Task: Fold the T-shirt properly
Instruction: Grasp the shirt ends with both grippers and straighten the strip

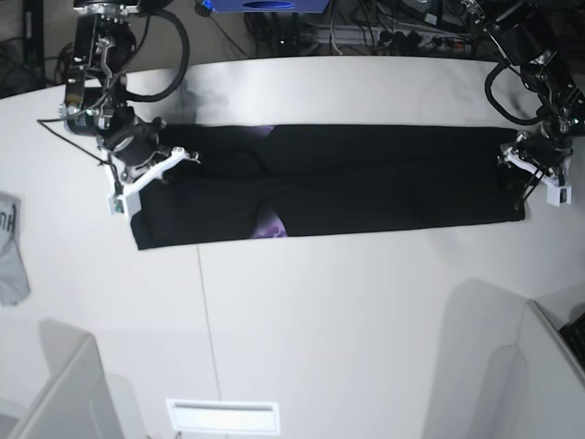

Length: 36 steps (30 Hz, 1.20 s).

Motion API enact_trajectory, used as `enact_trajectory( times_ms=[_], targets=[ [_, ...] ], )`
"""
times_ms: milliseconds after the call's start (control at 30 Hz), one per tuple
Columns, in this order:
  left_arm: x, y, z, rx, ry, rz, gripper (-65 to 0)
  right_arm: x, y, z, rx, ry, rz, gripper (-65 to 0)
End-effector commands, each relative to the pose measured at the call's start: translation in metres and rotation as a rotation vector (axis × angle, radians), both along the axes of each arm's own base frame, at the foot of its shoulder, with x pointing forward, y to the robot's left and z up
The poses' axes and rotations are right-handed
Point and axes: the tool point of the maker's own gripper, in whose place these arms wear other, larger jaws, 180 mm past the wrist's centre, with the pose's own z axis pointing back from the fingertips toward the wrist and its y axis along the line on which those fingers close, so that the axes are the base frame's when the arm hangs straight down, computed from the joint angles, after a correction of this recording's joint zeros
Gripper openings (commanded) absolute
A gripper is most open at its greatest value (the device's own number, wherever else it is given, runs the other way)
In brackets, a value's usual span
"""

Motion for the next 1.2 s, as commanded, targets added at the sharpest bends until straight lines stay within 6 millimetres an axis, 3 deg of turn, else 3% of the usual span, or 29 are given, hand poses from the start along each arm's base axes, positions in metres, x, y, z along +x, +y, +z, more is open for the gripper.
enact_trajectory(
  times_ms=[0,67,100,233,333,467,667,833,1167],
  targets=[
    [-0.011,0.001,-0.008,0.009,0.068,-0.018,-43.6,0.009,-0.001,0.012,-0.001,-0.052,-0.001,-65.0],
    [-0.011,0.002,-0.007,0.011,0.067,-0.017,-62.4,0.009,-0.001,0.012,-0.001,-0.052,-0.001,-65.0],
    [-0.011,0.002,-0.007,0.012,0.067,-0.017,-65.0,0.009,-0.001,0.012,-0.001,-0.052,-0.001,-65.0],
    [-0.010,0.006,-0.003,0.018,0.057,-0.007,-65.0,0.005,0.000,0.009,0.002,-0.043,-0.001,-65.0],
    [-0.014,0.023,0.006,0.027,0.028,0.050,-65.0,0.001,0.000,0.007,0.003,-0.032,-0.002,-65.0],
    [-0.009,0.037,0.033,0.087,-0.035,0.070,-65.0,-0.003,0.005,0.004,0.024,-0.023,-0.011,-65.0],
    [-0.006,0.034,0.071,0.210,-0.095,0.012,-65.0,-0.003,0.006,0.004,0.031,-0.025,-0.016,-65.0],
    [-0.011,0.014,0.082,0.247,-0.124,-0.018,-65.0,-0.003,0.010,0.004,0.046,-0.025,-0.022,-65.0],
    [-0.001,-0.069,0.083,0.221,-0.164,-0.191,-65.0,-0.002,0.010,0.004,0.047,-0.025,-0.023,-65.0]
  ],
)
